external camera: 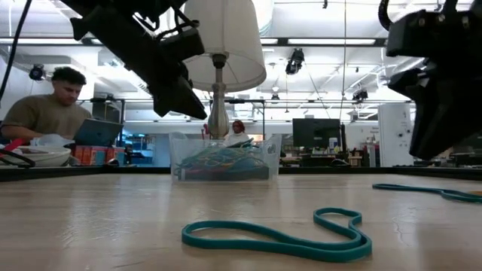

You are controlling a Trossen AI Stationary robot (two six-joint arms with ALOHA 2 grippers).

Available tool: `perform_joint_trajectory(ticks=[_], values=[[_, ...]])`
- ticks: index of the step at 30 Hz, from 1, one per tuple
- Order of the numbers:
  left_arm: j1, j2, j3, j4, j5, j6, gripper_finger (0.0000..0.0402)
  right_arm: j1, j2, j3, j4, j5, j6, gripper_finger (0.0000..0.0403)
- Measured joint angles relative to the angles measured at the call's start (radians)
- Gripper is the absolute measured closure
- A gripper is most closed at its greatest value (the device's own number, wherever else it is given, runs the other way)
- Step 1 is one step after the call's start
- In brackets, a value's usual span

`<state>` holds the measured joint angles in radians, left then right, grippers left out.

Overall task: Pick and place rubber bands into bin
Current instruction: Put the blue rubber band into the transparent container

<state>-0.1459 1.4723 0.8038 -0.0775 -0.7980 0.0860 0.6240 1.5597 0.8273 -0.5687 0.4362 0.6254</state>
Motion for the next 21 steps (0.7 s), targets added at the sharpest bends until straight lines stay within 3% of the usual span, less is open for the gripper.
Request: perform_joint_trajectory(ticks=[10,21], values=[[-0.038,-0.005,0.01,-0.003,0.001,0.0,0.0256,-0.029,0.0,-0.076,0.004,0.01,0.131,0.0346],[-0.065,-0.05,0.008,-0.015,0.001,-0.002,0.0255,-0.143,0.0,-0.149,0.192,0.032,0.007,0.034]])
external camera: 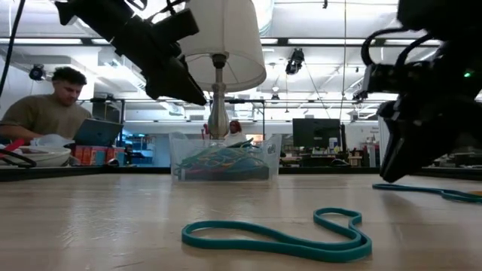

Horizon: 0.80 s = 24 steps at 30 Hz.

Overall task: Pick and place rubber bands into bin
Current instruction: Put the blue rubber band into the transparent container

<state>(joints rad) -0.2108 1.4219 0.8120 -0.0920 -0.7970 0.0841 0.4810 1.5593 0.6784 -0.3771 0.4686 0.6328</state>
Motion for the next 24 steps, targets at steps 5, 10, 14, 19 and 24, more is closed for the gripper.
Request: perform_joint_trajectory(ticks=[5,10,14,19,24], values=[[-0.014,-0.002,-0.001,-0.001,0.001,0.001,0.0255,-0.047,0.0,-0.024,0.006,-0.057,0.027,0.0311],[-0.015,-0.002,-0.001,-0.001,0.0,0.001,0.0255,-0.074,-0.005,-0.048,0.034,-0.097,0.063,0.0276],[-0.015,-0.002,-0.001,-0.002,0.0,0.001,0.0255,-0.077,-0.006,-0.056,0.037,-0.117,0.092,0.0261],[-0.015,-0.002,-0.001,-0.002,0.0,0.001,0.0255,-0.082,-0.006,-0.069,0.044,-0.156,0.143,0.0282],[-0.015,-0.002,-0.001,-0.004,0.0,0.001,0.0255,-0.085,-0.006,-0.092,0.09,-0.197,0.132,0.0346]])
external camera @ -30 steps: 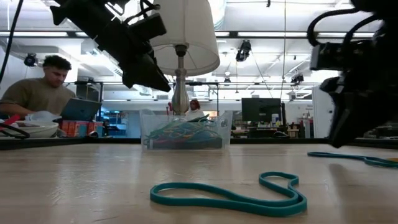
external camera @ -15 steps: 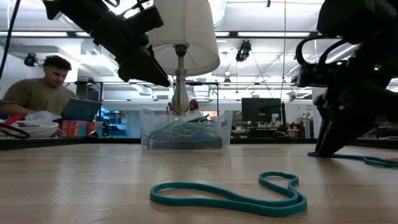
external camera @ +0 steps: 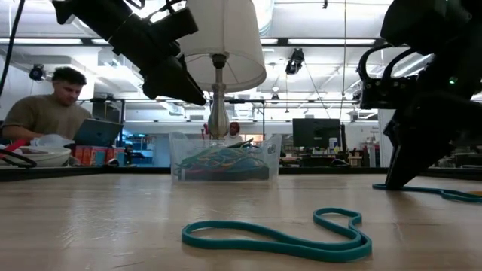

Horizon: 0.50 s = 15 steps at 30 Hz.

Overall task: Pick and place rubber bands into bin
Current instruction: Put the blue rubber band into the transparent container

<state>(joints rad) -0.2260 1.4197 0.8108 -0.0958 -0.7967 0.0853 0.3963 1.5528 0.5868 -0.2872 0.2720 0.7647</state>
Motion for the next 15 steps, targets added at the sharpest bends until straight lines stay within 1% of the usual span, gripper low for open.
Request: perform_joint_trajectory(ticks=[2,4,8,10,13,15], values=[[-0.001,0.0,0.0,-0.001,0.0,0.0,0.0255,0.0,0.0,-0.007,0.034,-0.016,-0.058,0.0375],[-0.003,0.0,0.0,-0.001,0.0,0.0,0.0255,0.001,0.001,-0.011,0.085,-0.036,-0.146,0.0389],[-0.003,0.0,0.0,-0.002,0.0,0.0,0.0255,0.006,0.007,-0.008,0.197,-0.085,-0.325,0.0394],[-0.003,0.0,0.0,-0.003,0.0,0.0,0.0255,0.009,0.009,-0.004,0.221,-0.09,-0.388,0.0394],[-0.003,0.0,0.0,-0.003,0.0,0.0,0.0255,0.014,0.013,0.01,0.224,-0.062,-0.455,0.0395],[-0.003,0.0,0.0,-0.003,0.0,0.001,0.0256,0.015,0.013,0.024,0.228,-0.024,-0.504,0.0395]])
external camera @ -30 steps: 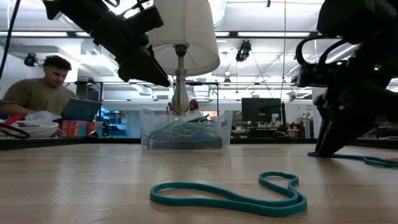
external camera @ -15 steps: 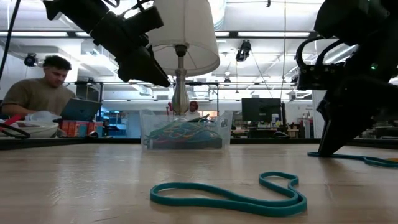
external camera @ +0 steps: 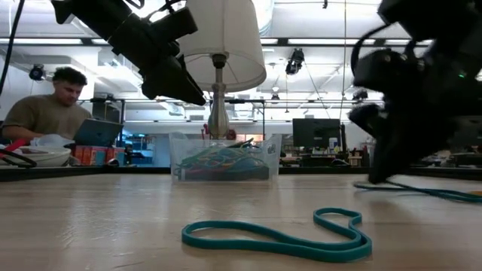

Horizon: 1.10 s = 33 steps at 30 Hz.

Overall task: Pick and place rubber bands into bin
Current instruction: Put the blue rubber band into the transparent container

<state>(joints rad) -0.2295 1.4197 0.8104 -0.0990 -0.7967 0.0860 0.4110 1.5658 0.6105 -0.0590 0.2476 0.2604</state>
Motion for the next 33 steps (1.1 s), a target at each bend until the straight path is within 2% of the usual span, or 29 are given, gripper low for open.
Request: perform_joint_trajectory(ticks=[17,26,33], values=[[0.0,0.0,0.0,-0.001,0.0,0.0,0.0256,-0.018,-0.004,0.188,0.047,0.322,-0.495,0.0395],[-0.002,0.0,0.0,-0.024,0.0,0.0,0.0256,-0.149,-0.005,0.325,0.101,0.332,-0.735,0.0395],[-0.007,-0.001,0.001,-0.071,-0.001,-0.002,0.0256,-0.292,-0.006,0.432,0.1,0.315,-0.791,0.0395]])
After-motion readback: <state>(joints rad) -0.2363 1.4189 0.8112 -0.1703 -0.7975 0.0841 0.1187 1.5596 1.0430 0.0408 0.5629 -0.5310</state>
